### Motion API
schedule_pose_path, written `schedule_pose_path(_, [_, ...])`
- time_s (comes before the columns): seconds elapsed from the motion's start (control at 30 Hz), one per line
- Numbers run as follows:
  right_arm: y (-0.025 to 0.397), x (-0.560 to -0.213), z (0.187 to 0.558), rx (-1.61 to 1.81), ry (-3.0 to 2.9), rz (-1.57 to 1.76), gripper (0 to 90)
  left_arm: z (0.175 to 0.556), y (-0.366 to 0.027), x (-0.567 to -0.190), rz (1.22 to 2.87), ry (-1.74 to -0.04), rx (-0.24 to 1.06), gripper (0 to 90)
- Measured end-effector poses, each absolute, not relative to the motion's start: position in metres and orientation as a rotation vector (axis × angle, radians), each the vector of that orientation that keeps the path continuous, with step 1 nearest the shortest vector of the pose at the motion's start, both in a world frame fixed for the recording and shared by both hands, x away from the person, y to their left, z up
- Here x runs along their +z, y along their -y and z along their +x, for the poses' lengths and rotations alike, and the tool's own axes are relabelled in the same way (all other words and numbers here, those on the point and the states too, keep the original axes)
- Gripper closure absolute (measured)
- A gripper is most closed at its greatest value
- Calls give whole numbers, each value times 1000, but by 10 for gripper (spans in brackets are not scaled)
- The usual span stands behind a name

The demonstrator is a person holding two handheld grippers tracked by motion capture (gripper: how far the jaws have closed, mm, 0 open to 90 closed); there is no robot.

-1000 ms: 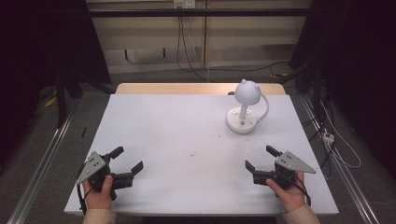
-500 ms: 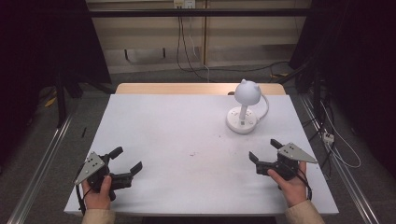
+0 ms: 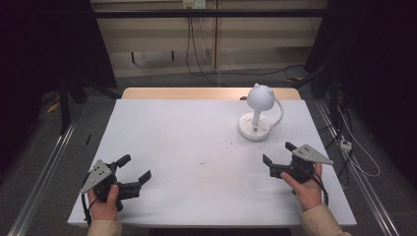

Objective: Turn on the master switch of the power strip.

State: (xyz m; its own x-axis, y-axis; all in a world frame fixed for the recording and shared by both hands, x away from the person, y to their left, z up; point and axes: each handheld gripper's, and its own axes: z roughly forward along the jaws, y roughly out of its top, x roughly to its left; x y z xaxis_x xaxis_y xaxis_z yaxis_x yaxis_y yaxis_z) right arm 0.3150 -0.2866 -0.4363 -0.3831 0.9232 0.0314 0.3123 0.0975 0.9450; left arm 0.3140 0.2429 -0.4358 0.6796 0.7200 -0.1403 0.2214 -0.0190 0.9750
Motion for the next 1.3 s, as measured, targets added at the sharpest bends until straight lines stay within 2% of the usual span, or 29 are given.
schedule_pose_path(1.3, [287, -436, 358, 1261, -1765, 1289, 75, 317, -244, -437, 1572, -796, 467, 33])
